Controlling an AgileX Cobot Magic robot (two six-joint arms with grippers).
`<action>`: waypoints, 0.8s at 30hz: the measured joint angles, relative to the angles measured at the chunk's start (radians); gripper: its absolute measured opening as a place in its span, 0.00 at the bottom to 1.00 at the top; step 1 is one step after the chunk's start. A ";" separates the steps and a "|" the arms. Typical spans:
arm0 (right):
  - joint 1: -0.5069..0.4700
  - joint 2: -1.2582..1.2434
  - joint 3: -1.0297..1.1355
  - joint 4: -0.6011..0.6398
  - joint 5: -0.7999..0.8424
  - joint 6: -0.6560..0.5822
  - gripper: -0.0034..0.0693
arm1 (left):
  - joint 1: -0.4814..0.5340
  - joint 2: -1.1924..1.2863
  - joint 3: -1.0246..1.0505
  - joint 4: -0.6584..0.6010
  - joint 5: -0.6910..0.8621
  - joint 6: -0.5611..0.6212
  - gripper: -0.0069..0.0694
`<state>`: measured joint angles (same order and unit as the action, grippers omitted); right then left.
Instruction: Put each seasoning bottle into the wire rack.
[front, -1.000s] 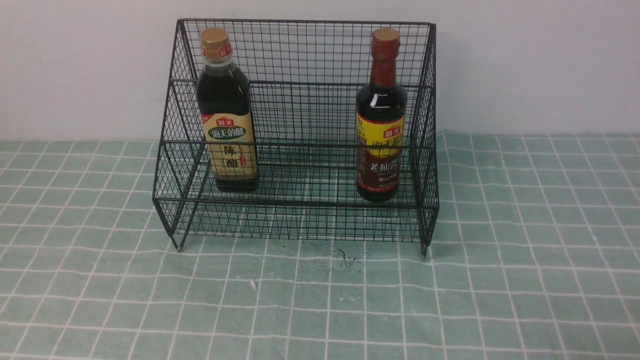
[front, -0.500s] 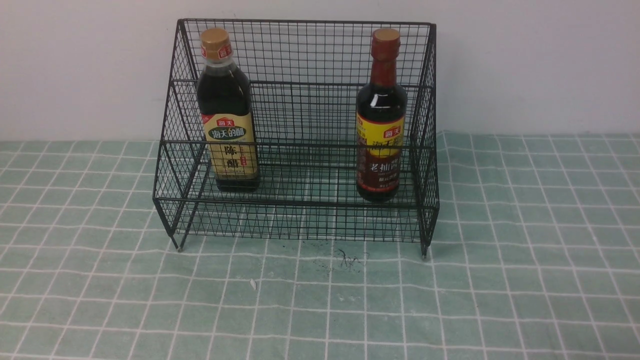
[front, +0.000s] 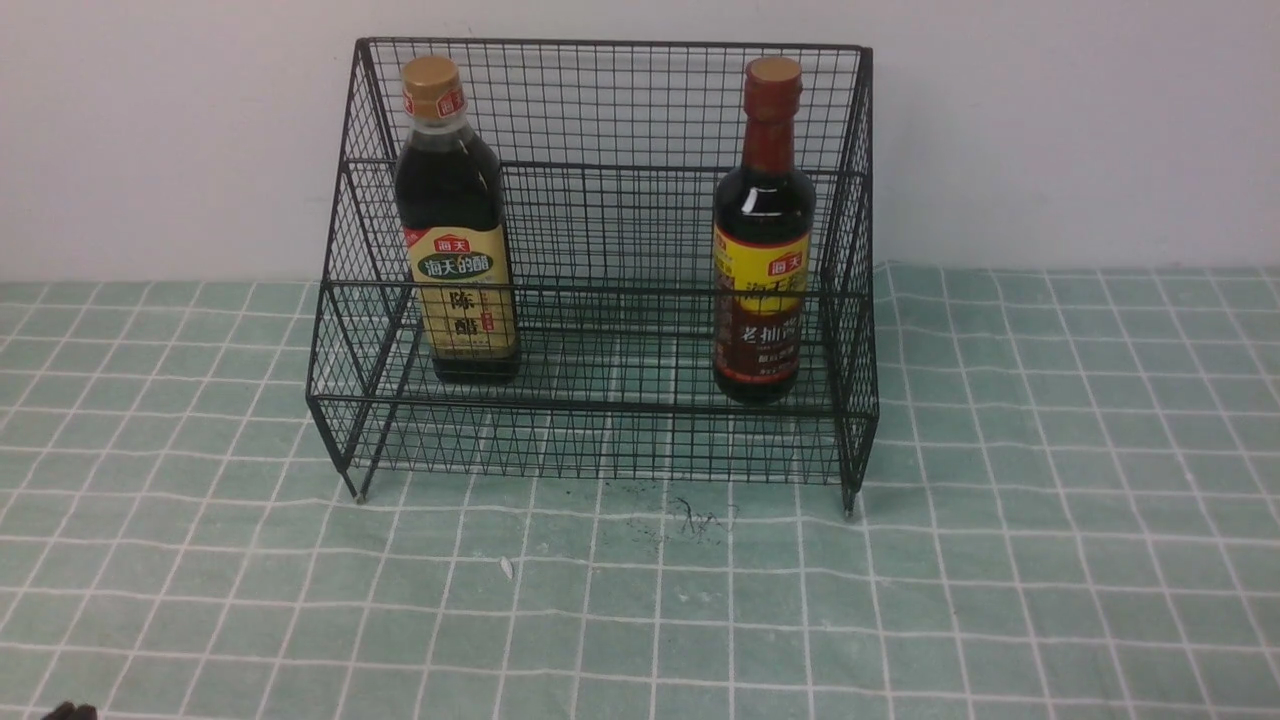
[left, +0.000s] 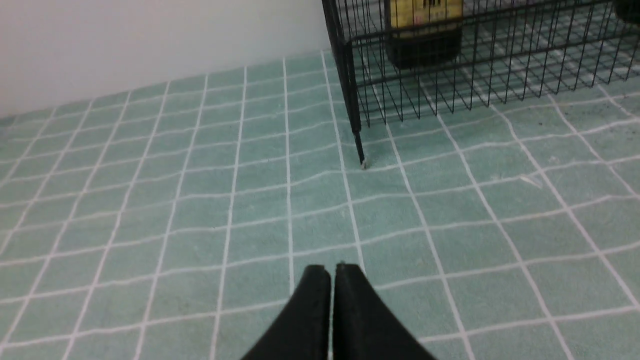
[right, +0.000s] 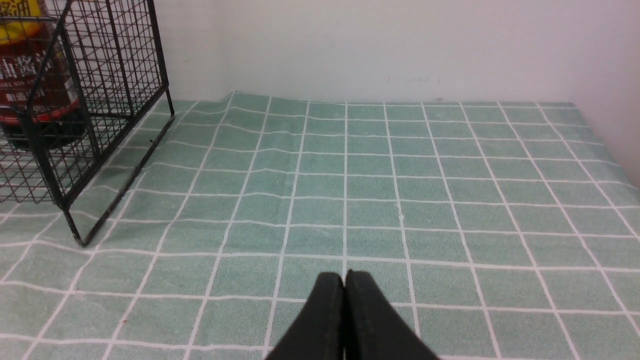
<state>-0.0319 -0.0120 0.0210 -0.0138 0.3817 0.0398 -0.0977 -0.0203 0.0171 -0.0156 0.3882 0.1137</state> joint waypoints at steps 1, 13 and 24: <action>0.000 0.000 0.000 0.000 0.001 0.000 0.03 | 0.000 0.000 0.007 -0.001 0.000 -0.009 0.08; 0.000 0.000 0.000 0.000 0.001 0.000 0.03 | 0.000 0.000 0.007 0.000 -0.004 -0.034 0.08; 0.000 0.000 0.000 0.000 0.001 0.000 0.03 | 0.000 0.000 0.007 0.000 -0.004 -0.034 0.08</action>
<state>-0.0319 -0.0120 0.0210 -0.0138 0.3825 0.0398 -0.0977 -0.0203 0.0244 -0.0154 0.3846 0.0799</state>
